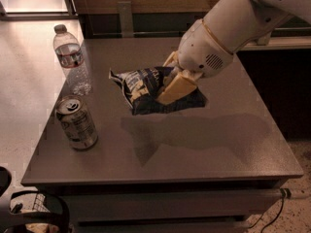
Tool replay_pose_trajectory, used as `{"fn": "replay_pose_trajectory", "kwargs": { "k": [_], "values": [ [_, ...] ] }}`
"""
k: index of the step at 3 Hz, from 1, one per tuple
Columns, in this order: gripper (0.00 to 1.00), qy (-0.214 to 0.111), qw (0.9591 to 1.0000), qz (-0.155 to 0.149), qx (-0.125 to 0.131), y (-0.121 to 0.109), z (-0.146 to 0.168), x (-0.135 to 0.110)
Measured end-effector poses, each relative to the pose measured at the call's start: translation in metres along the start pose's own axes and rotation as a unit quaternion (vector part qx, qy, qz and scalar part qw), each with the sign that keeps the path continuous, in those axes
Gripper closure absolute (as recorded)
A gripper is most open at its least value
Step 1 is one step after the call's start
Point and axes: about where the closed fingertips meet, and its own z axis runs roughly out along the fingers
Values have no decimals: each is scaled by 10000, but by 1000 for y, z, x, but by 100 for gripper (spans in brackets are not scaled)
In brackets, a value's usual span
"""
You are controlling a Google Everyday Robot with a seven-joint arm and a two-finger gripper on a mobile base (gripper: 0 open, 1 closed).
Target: Move blue chip bag near 7up can
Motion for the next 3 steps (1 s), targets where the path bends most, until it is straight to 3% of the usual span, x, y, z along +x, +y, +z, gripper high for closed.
{"fn": "replay_pose_trajectory", "kwargs": {
  "k": [1, 3],
  "values": [
    [100, 195, 9997, -42, -131, 25, 6, -6],
    [51, 193, 9997, -74, -114, 25, 7, -9]
  ]
}}
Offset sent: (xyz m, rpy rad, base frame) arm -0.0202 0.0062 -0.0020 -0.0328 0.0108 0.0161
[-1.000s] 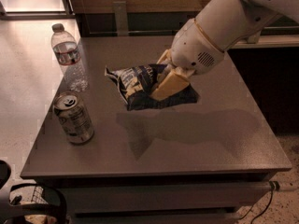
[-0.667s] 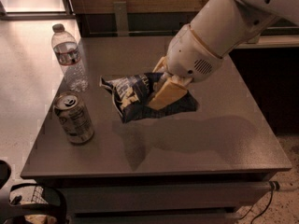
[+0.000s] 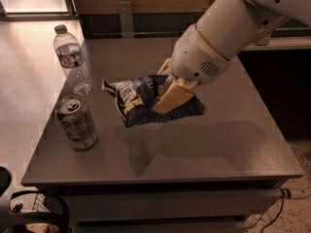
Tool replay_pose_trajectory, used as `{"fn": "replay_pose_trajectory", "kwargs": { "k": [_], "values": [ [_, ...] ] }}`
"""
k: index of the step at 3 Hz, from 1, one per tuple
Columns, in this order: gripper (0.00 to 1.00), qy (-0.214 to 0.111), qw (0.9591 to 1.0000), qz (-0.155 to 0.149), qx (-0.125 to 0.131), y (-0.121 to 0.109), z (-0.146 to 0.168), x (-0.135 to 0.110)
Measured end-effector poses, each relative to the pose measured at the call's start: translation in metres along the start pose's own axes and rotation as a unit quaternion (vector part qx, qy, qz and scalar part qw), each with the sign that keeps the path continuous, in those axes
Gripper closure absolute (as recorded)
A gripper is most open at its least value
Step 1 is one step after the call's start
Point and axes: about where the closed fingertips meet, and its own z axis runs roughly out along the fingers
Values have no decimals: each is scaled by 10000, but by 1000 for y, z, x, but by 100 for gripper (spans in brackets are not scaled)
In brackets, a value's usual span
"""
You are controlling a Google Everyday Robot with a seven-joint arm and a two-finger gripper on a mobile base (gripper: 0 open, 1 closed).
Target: Move blue chip bag near 7up can
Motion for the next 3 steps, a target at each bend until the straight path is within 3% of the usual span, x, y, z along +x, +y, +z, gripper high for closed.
{"fn": "replay_pose_trajectory", "kwargs": {
  "k": [2, 3],
  "values": [
    [5, 7, 10000, -31, 9, 1, 1, -3],
    [0, 9, 10000, -40, 12, 2, 1, -4]
  ]
}}
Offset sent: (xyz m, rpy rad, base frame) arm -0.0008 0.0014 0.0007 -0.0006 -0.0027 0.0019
